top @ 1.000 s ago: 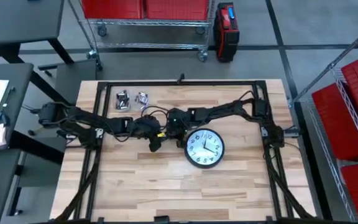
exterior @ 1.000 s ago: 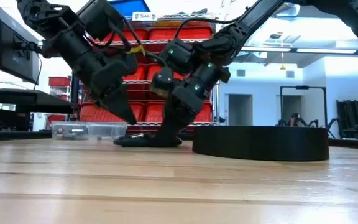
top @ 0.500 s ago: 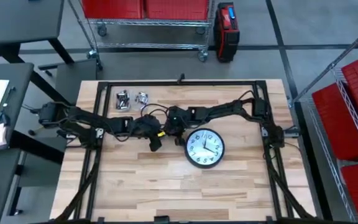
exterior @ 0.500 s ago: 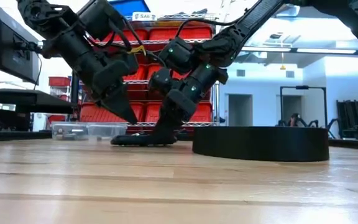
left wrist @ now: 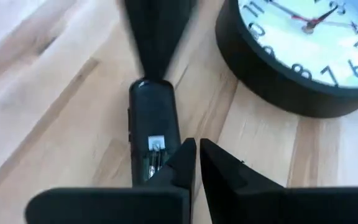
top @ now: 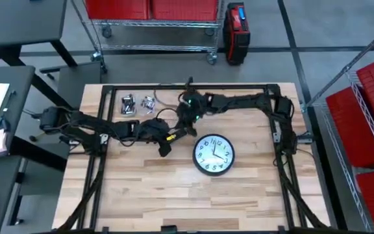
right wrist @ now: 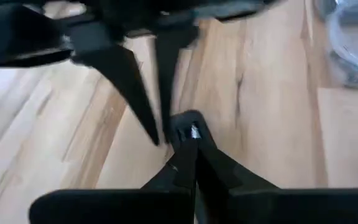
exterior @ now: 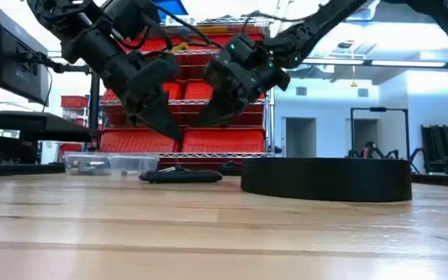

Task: Insert battery
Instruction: Insert the silver battery into the remote

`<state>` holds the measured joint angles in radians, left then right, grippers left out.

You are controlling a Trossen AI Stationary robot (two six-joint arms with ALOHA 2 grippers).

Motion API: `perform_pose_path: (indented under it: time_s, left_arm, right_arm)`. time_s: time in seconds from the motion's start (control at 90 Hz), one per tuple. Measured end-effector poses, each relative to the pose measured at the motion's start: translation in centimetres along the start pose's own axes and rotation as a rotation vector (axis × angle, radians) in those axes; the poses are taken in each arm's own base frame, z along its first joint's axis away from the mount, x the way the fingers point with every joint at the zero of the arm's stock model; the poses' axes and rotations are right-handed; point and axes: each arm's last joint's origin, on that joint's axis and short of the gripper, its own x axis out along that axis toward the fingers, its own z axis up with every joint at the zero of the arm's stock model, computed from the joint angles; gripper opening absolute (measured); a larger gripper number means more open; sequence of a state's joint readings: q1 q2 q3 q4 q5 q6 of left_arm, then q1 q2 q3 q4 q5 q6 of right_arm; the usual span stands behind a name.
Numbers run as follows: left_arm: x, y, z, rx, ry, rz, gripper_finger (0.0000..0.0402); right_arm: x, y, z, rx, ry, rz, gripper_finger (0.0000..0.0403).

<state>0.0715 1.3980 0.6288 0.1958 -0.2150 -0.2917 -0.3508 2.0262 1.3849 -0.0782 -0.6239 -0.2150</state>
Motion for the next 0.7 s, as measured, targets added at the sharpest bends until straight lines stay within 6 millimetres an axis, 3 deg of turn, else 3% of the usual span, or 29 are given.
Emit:
perform_pose_path:
  time_s: [0.156, 0.278, 0.489, 0.7]
  left_arm:
    - [0.1, 0.7, 0.2, -0.022, 0.001, 0.024, 0.0004]
    - [0.2, 1.1, 0.2, -0.073, 0.004, 0.038, 0.0004]
    - [0.2, 1.2, 0.0, -0.087, 0.026, 0.046, 0.0004]
    - [0.2, 1.2, -0.4, -0.080, 0.058, 0.055, 0.0004]
  right_arm:
    - [0.7, 0.1, -2.5, -0.046, -0.066, 0.017, 0.0000]
    - [1.1, 0.2, -2.9, -0.092, -0.159, 0.005, 0.0000]
    - [3.4, -1.3, -5.2, 0.005, -0.196, -0.019, 0.0000]
    - [3.5, -1.2, -5.5, -0.016, -0.172, 0.000, 0.0000]
